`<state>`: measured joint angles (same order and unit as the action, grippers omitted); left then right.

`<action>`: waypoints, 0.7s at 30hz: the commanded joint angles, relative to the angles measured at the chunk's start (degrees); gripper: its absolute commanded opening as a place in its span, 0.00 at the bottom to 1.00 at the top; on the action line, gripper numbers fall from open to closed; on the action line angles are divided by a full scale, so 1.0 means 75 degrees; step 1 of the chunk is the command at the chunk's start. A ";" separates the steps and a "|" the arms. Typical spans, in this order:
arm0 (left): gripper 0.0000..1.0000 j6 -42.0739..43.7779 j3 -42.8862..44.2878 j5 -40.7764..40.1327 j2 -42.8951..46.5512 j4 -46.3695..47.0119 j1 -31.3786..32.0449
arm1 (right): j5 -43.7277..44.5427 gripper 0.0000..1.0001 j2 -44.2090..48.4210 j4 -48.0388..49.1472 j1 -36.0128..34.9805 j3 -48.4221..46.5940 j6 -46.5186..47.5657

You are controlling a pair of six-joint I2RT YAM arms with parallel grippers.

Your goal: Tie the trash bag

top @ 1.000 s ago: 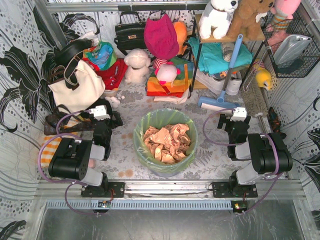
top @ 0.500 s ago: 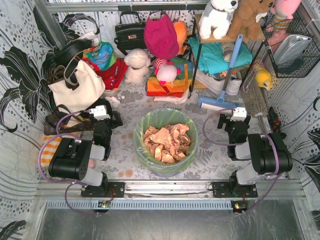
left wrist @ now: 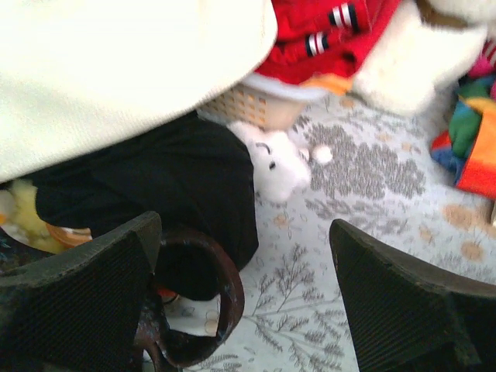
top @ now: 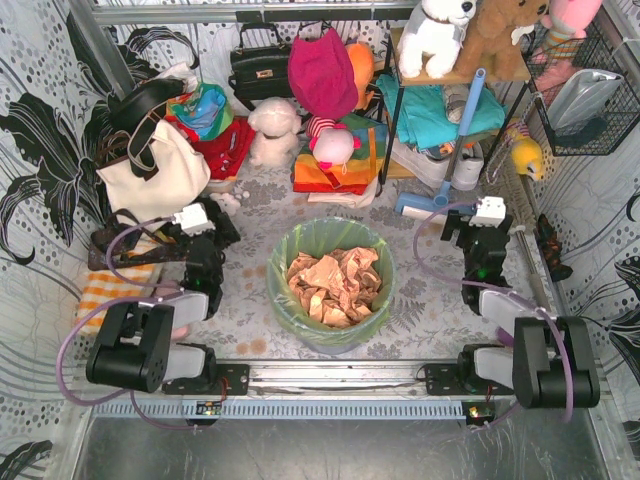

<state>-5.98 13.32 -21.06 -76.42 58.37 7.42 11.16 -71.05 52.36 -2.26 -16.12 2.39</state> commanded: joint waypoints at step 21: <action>0.98 -0.1625 0.5065 0.1585 0.2954 -0.9773 0.0118 | -0.1991 0.97 0.1551 -1.0411 0.0020 -0.5618 -0.2459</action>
<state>-20.67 45.12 -18.96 -54.65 -2.31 8.21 3.05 -57.52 -10.28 -2.26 -51.29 -12.91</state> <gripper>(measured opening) 0.983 0.969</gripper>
